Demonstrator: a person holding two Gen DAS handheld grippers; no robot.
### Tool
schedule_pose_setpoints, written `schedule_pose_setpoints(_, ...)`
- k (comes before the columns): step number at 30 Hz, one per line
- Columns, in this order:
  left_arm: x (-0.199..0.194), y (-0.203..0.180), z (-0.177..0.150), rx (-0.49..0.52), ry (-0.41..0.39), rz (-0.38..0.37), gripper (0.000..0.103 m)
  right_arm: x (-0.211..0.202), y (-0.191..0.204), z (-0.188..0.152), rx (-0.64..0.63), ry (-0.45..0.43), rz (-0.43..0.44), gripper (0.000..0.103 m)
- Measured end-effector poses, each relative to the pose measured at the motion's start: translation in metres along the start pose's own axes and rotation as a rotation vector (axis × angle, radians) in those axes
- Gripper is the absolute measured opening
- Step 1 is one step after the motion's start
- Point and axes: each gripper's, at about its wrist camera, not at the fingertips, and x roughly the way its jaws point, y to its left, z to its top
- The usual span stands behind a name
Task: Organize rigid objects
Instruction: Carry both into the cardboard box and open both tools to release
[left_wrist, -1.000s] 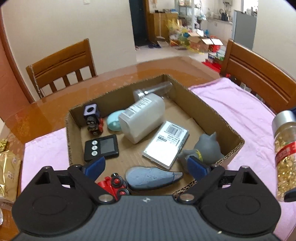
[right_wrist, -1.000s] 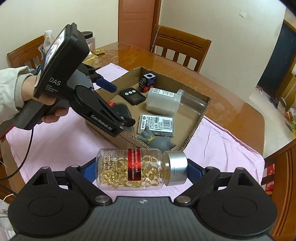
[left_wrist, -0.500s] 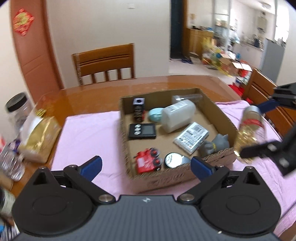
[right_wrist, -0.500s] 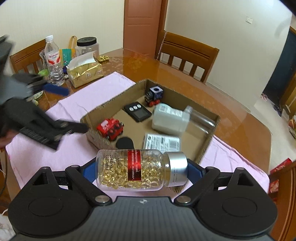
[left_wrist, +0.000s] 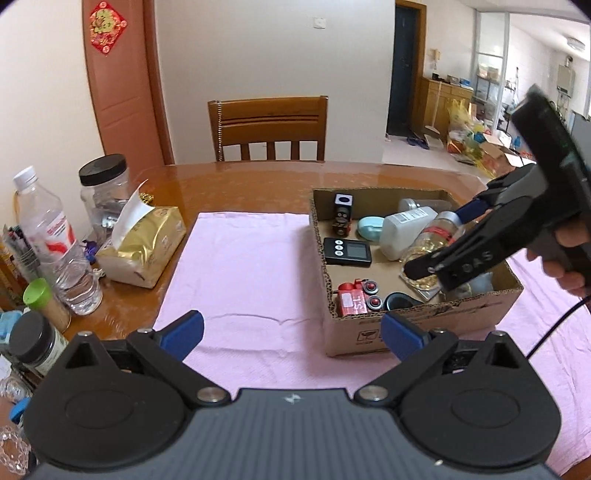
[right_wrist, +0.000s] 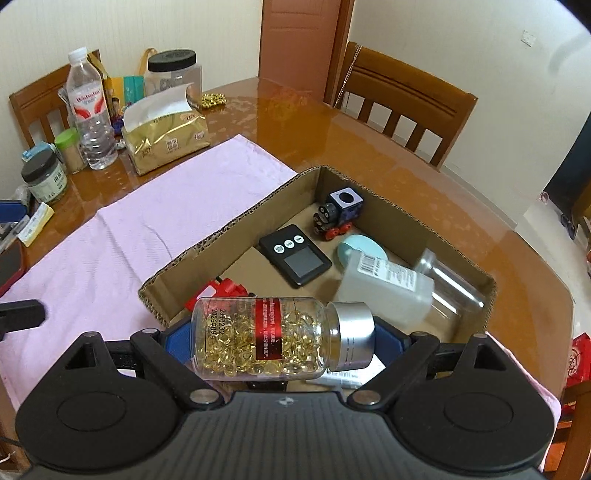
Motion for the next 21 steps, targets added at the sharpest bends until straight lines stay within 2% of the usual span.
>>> schedule_pose_setpoints(2, -0.001, 0.002, 0.0, -0.003, 0.0, 0.003, 0.101, 0.007, 0.001, 0.005, 0.011, 0.007, -0.021, 0.095)
schedule_pose_setpoints(5, -0.001, 0.003, -0.001, 0.0, 0.0, 0.009, 0.101, 0.009, 0.001, 0.009, 0.025, 0.0, -0.037, 0.103)
schedule_pose_setpoints(11, -0.005, 0.001, 0.002, 0.006, -0.02, 0.006, 0.101, -0.005, -0.004, 0.014, 0.073, -0.033, -0.066, 0.103)
schedule_pose_setpoints(21, -0.009, -0.011, 0.022, 0.025, -0.014, 0.0, 0.101, -0.045, -0.01, -0.004, 0.234, 0.024, -0.141, 0.103)
